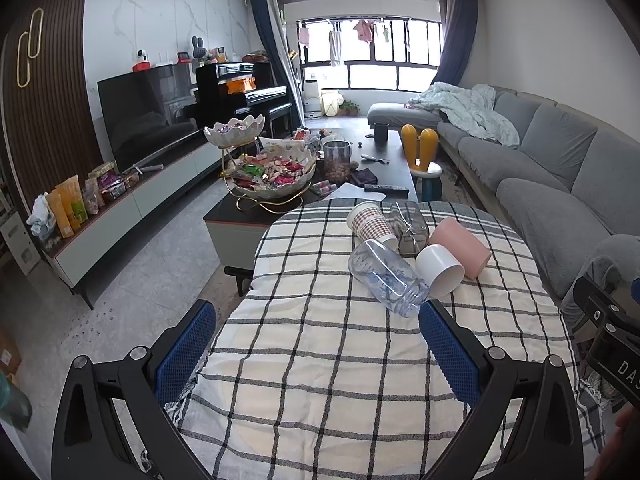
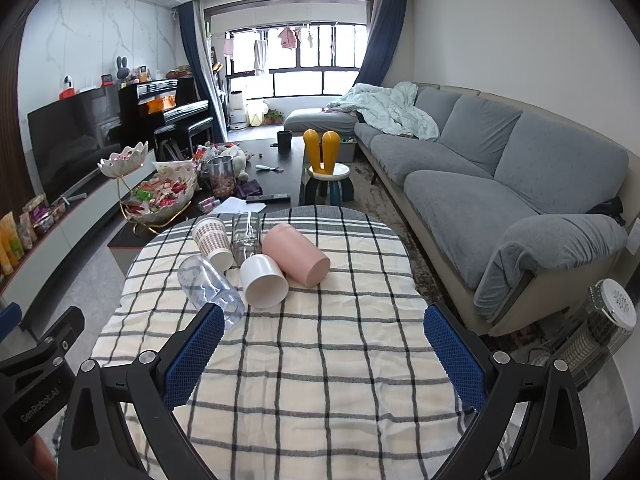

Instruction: Flip cup upside down

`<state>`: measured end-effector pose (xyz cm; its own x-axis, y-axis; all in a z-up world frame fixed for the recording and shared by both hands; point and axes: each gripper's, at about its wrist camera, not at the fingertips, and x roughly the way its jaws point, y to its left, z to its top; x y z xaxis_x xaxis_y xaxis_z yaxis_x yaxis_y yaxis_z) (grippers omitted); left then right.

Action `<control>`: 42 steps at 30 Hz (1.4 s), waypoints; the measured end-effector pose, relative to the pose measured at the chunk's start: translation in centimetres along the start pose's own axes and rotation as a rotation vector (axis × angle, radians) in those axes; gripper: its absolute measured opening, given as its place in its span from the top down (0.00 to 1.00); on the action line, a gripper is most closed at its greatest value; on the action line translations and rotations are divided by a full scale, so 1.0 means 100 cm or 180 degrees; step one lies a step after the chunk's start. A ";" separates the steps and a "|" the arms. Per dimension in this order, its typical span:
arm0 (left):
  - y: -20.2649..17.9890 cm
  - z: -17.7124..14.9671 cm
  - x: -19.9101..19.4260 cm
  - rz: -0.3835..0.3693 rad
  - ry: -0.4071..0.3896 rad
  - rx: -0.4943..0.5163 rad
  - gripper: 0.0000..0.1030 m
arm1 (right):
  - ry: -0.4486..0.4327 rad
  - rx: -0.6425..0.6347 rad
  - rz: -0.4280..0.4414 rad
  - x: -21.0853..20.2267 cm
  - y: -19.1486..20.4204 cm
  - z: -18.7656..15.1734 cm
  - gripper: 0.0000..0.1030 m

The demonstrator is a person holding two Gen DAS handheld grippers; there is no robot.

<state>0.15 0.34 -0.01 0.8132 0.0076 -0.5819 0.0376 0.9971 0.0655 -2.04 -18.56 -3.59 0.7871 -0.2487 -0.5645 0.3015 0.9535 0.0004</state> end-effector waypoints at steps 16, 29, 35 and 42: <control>-0.002 -0.009 0.003 -0.0002 0.0011 -0.0008 0.00 | 0.0013 0.0003 0.0006 0.001 0.001 -0.001 0.02; -0.005 -0.019 0.005 -0.0013 0.0037 -0.0016 0.00 | 0.0006 0.0010 -0.0002 0.001 0.001 -0.001 0.02; -0.005 -0.019 0.005 -0.0016 0.0044 -0.0023 0.00 | -0.0001 0.0004 -0.0010 0.001 0.001 -0.001 0.02; -0.004 -0.018 0.005 -0.0018 0.0047 -0.0024 0.00 | 0.0006 0.0008 -0.0007 0.001 0.001 -0.001 0.02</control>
<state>-0.47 0.04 -1.79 0.8043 0.0031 -0.5942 0.0378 0.9977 0.0563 -1.97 -18.44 -3.76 0.7853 -0.2504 -0.5661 0.3046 0.9525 0.0012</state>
